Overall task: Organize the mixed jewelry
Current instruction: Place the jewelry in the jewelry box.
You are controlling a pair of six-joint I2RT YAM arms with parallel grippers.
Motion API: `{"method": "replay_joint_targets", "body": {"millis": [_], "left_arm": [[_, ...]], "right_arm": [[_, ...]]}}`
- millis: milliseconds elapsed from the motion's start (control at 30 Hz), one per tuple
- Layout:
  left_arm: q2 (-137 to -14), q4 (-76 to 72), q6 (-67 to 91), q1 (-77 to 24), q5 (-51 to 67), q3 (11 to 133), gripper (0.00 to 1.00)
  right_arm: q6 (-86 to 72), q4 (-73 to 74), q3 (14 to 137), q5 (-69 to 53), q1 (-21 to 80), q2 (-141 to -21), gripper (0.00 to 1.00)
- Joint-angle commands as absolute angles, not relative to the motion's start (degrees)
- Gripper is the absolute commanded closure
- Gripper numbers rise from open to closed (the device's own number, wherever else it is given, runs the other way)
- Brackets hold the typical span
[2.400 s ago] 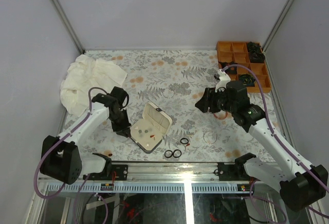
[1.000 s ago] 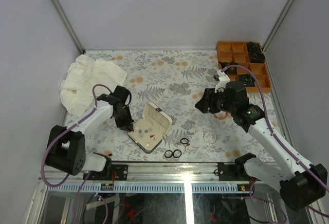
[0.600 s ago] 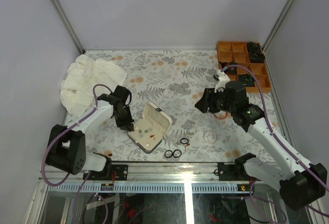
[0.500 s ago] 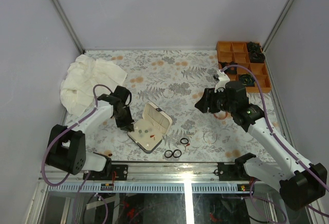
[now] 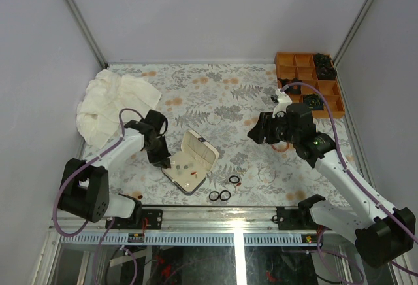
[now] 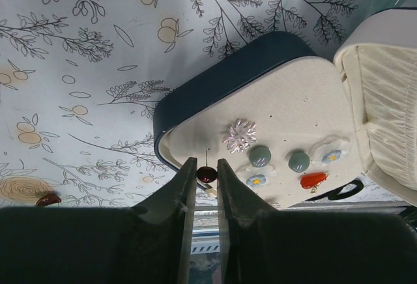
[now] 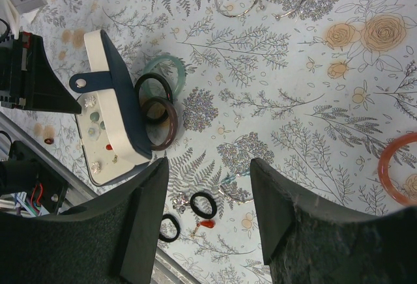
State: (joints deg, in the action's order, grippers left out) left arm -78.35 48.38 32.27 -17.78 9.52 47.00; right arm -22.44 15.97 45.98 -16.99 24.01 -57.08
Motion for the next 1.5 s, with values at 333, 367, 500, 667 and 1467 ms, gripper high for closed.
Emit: {"method": "replay_joint_targets", "body": {"millis": [333, 367, 500, 667, 1467], "left_arm": [[-77.16, 46.84, 31.29, -18.44, 11.26, 46.53, 1.00], [-77.11, 46.91, 31.33, -18.46, 11.15, 46.50, 1.00], [-77.71, 47.19, 31.45, -18.75, 10.77, 46.49, 1.00], [-78.82, 47.44, 31.46, -19.15, 10.57, 46.59, 1.00], [-79.06, 47.56, 32.00, -19.36, 7.12, 47.28, 1.00]], "right_arm": [[-21.83, 12.84, 45.79, -16.97, 24.44, -57.04, 0.40], [-21.88, 12.86, 45.79, -17.04, 24.43, -57.04, 0.40], [-21.84, 12.76, 45.79, -17.17, 24.49, -56.98, 0.40], [-21.88, 12.74, 45.79, -17.01, 24.67, -57.04, 0.40], [-21.80, 12.66, 45.89, -16.85, 25.45, -56.87, 0.40]]}}
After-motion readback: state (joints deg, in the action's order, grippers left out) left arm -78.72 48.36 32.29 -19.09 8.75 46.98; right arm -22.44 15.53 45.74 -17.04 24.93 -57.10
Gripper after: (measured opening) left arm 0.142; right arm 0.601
